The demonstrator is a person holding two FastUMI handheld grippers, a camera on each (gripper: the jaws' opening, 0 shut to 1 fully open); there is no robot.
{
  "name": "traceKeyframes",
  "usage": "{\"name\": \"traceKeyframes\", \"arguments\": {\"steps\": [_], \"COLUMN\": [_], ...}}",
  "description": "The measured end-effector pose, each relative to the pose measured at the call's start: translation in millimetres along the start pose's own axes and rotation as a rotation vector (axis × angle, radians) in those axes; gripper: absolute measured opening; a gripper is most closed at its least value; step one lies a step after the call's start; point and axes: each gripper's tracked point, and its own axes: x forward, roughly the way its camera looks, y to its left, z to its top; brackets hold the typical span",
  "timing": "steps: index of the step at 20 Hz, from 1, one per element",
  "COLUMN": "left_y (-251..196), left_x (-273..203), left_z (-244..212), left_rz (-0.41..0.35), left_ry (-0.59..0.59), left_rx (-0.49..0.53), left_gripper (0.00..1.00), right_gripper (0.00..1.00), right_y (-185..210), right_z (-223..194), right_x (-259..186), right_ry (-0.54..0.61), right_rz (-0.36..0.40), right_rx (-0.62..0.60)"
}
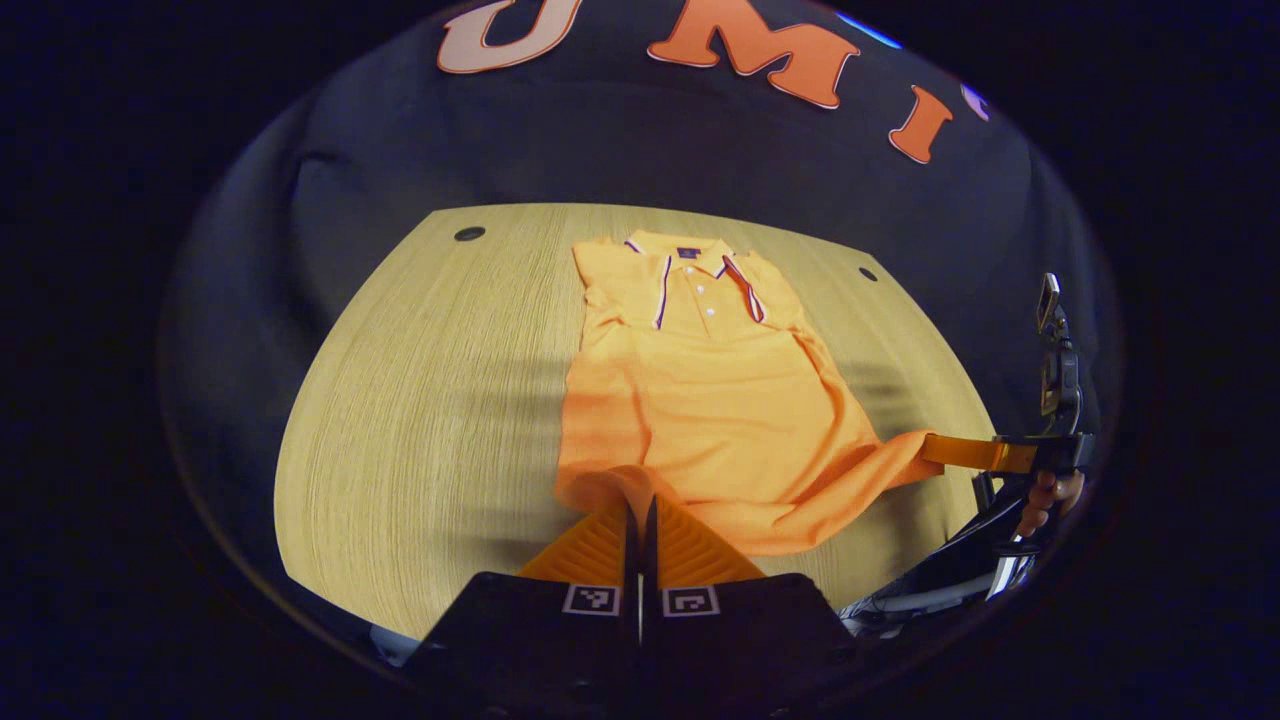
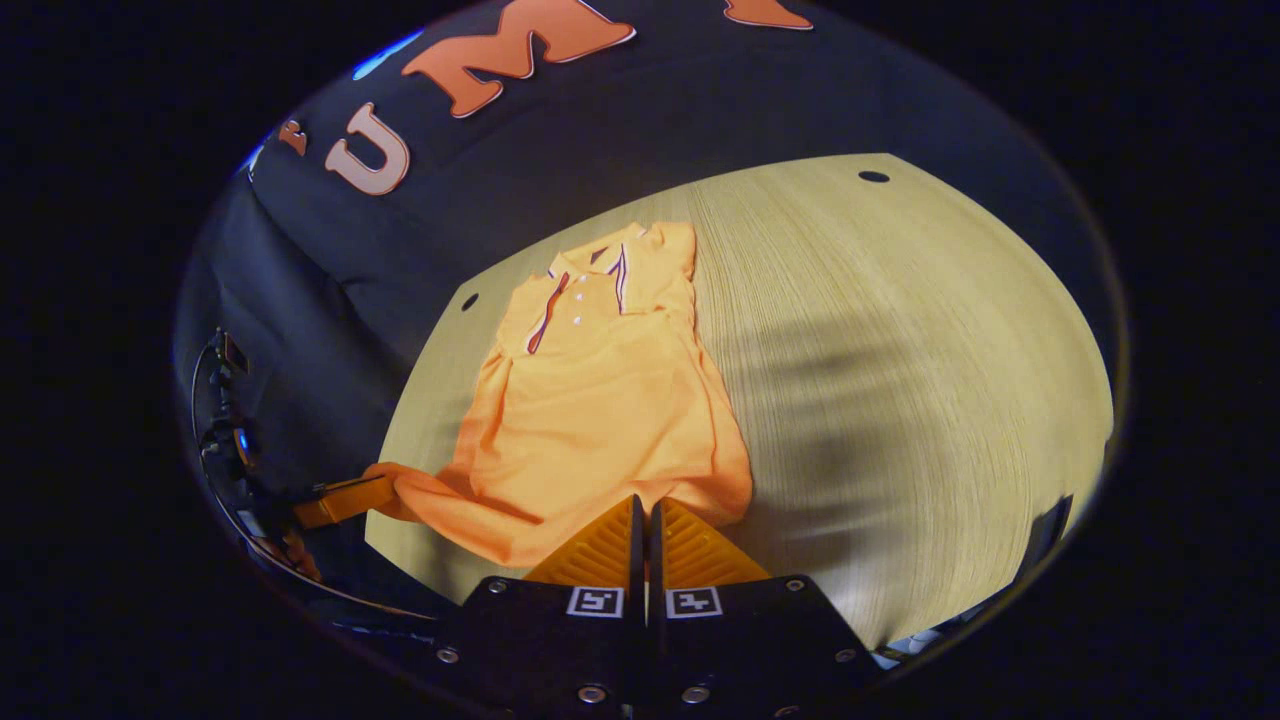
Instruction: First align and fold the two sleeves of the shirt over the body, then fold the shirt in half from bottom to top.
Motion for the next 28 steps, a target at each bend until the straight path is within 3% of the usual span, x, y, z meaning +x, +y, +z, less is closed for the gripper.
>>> {"name": "traceKeyframes", "arguments": {"steps": [4,15,22,28], "left_y": [0,16,39,58], "left_x": [15,76,145,206], "left_z": [45,174,250,277], "left_rz": [-0.03,-0.065,-0.088,-0.082], "left_ry": [-0.02,-0.095,-0.106,-0.058], "left_rx": [0.036,0.126,0.13,0.143], "left_gripper": [0.01,0.01,0.01,0.01], "right_gripper": [0.02,0.01,0.01,0.01], "right_y": [9,27,26,13], "right_z": [48,169,235,273], "right_x": [13,59,112,169], "right_ry": [-0.06,-0.149,-0.153,-0.113], "right_rz": [0.002,-0.073,-0.137,-0.2], "right_rx": [0.08,0.005,0.002,-0.017]}}
